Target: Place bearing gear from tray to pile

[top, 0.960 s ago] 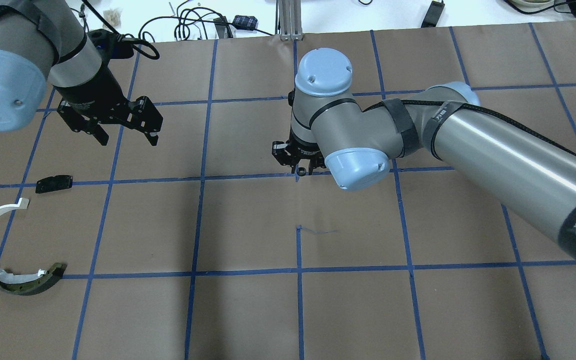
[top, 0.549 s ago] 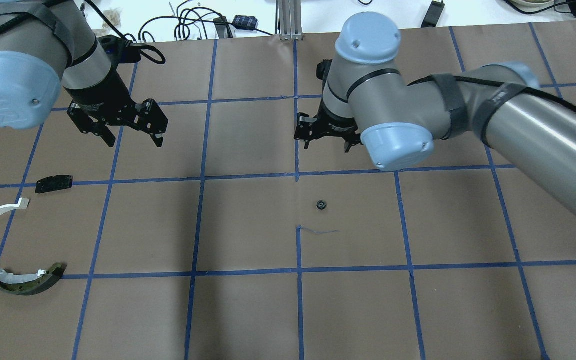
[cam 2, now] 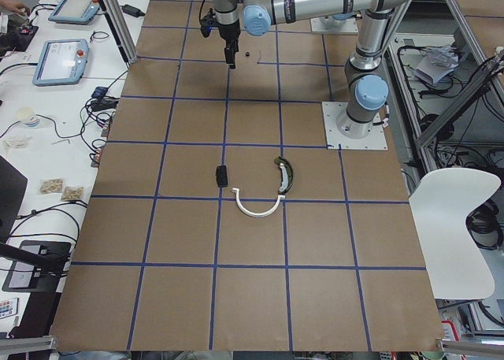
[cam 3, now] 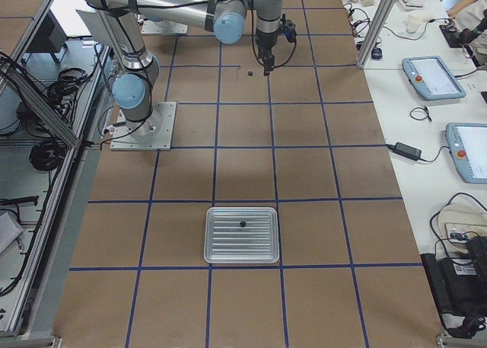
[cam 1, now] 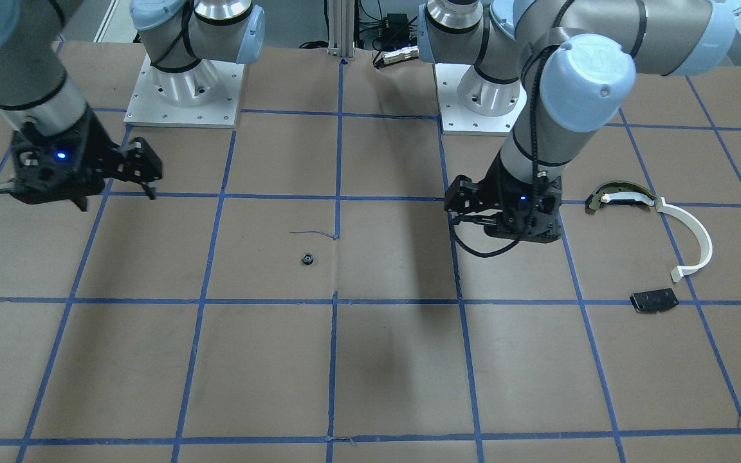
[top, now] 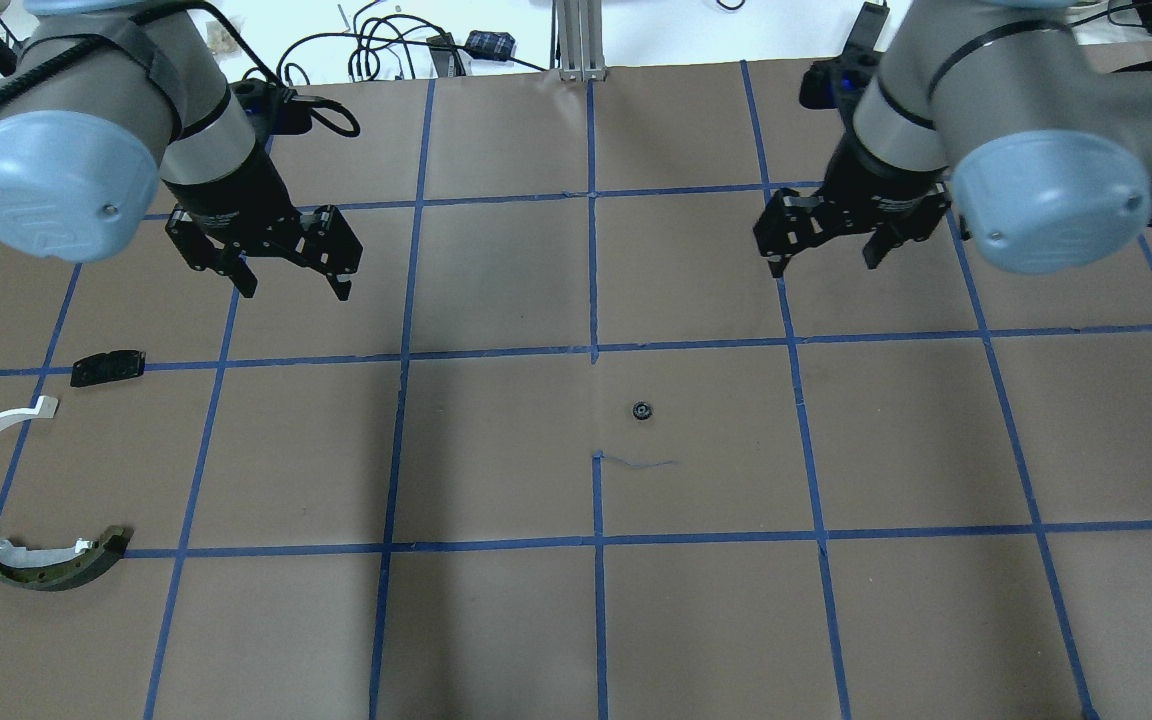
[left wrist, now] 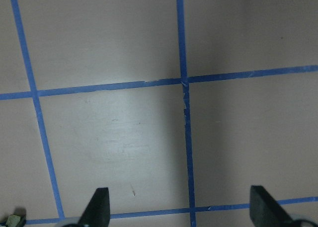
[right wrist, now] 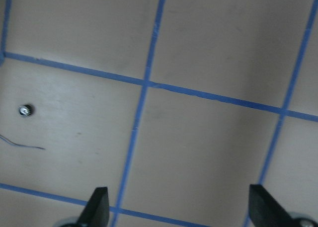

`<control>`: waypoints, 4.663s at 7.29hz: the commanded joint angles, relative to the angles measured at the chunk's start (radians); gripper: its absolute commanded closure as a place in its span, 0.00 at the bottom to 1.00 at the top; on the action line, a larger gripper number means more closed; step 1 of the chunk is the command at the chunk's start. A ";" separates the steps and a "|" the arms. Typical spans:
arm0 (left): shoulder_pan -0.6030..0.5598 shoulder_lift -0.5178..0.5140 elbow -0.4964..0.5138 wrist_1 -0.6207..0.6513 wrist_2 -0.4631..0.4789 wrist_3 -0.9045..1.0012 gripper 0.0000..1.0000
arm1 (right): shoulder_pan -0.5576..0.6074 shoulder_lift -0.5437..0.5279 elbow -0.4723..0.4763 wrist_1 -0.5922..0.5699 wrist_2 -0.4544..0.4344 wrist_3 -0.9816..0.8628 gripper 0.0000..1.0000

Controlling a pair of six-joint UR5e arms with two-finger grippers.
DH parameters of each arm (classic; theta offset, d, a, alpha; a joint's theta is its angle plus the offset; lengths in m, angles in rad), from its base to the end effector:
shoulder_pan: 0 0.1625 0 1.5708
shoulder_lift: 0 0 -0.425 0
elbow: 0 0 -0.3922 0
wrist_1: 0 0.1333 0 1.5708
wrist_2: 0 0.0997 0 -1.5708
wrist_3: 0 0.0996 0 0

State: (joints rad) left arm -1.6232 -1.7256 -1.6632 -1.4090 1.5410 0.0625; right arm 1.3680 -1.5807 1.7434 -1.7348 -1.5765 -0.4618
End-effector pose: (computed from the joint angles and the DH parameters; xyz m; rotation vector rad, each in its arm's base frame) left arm -0.1642 -0.5288 0.3787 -0.1765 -3.1036 -0.1326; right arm 0.0328 -0.4995 0.4245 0.4049 -3.1095 -0.0010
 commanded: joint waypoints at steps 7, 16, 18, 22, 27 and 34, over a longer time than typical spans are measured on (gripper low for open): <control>-0.385 -0.271 -0.130 0.534 -0.085 -0.208 0.00 | -0.842 0.349 0.166 -0.612 0.222 -1.061 0.01; -0.435 -0.379 -0.127 0.611 -0.074 -0.194 0.58 | -0.853 0.507 0.074 -0.608 0.059 -1.120 0.64; -0.435 -0.379 -0.122 0.610 -0.073 -0.196 1.00 | -0.853 0.507 0.074 -0.605 0.056 -1.138 0.83; -0.356 -0.321 -0.063 0.547 -0.032 -0.178 1.00 | -0.831 0.437 0.073 -0.544 0.009 -1.126 0.86; 0.187 -0.201 0.028 0.249 0.013 0.301 1.00 | -0.401 -0.106 0.151 -0.010 -0.014 -0.415 0.83; 0.799 -0.225 -0.095 0.232 0.151 0.770 1.00 | 0.509 0.282 0.098 -0.503 0.049 0.886 0.82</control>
State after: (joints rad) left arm -0.8729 -1.9285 -1.7476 -1.1822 1.6924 0.8063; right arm 1.7746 -1.4342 1.9008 -2.1367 -1.5454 0.2863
